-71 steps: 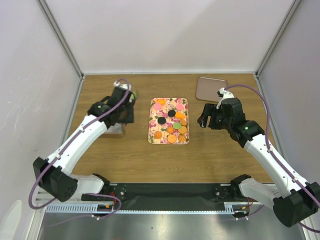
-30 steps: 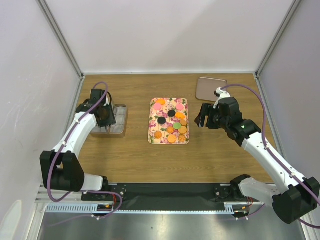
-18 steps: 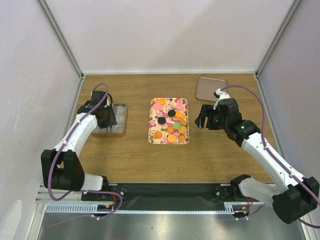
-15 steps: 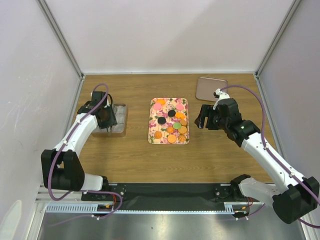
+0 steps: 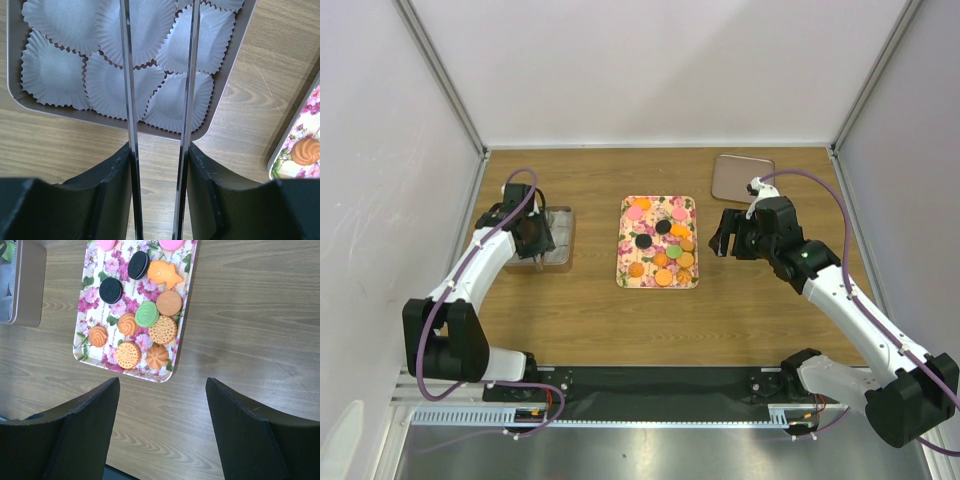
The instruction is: Pack the cookies
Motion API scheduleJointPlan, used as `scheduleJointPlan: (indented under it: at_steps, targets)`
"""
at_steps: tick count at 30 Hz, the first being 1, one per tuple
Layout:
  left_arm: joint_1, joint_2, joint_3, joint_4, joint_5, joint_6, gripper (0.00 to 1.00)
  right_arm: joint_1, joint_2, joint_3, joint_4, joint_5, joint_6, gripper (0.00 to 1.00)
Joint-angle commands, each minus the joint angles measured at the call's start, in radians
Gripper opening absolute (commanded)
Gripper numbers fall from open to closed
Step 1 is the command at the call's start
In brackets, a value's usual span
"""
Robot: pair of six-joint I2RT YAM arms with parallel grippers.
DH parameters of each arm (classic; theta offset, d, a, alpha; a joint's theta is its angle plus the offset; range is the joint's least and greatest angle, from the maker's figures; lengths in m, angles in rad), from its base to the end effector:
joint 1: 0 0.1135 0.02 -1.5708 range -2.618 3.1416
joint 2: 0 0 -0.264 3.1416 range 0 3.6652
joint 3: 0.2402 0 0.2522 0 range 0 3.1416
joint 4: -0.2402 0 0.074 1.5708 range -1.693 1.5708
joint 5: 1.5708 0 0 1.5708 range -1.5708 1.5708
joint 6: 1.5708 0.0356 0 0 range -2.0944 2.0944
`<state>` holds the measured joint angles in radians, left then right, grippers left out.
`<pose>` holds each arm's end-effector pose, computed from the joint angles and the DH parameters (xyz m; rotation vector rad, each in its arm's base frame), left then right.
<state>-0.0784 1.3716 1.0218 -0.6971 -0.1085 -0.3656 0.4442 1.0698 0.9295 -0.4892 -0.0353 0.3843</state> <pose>0.2726 -0.0176 0.2500 -0.4107 2.5751 -0.0158 0.2096 0.1011 0.3057 -0.0874 2.2437 0.4961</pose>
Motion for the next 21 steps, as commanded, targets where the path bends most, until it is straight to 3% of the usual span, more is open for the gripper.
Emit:
scheduleJointPlan:
  at_steps: [1, 21]
  targets:
    - [0.009, -0.028, 0.001, 0.031, -0.003, -0.003, 0.47, 0.005, -0.013, 0.003, 0.026, 0.002, -0.002, 0.76]
    - [-0.021, -0.141, 0.058, -0.065, 0.004, 0.027, 0.48, 0.03, -0.01, 0.032, 0.006, 0.015, 0.001, 0.76]
